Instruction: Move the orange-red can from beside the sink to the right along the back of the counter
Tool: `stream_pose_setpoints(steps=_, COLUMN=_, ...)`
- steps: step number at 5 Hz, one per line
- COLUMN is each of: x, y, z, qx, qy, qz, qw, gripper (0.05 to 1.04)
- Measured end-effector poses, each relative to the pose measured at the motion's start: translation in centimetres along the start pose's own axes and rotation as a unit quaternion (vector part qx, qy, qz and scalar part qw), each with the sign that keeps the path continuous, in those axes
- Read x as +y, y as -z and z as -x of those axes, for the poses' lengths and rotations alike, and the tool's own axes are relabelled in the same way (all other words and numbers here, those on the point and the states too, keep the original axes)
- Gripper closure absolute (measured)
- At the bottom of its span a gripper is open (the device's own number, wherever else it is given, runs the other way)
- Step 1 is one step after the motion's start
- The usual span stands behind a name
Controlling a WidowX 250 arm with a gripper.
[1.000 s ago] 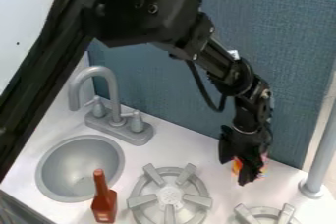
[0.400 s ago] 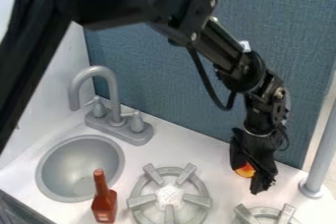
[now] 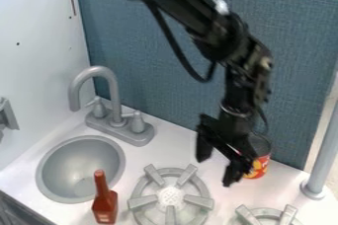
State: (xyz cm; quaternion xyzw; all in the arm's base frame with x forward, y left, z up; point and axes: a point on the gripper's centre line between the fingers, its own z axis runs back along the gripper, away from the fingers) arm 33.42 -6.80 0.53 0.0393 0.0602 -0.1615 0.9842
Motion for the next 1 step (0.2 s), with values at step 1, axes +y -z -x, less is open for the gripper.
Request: stream_pose_setpoints(steps=1, x=0.41, y=-1.70, z=3.23, qx=0.023, qy=-0.051, qz=0.022, qw=0.9982, gripper=0.085)
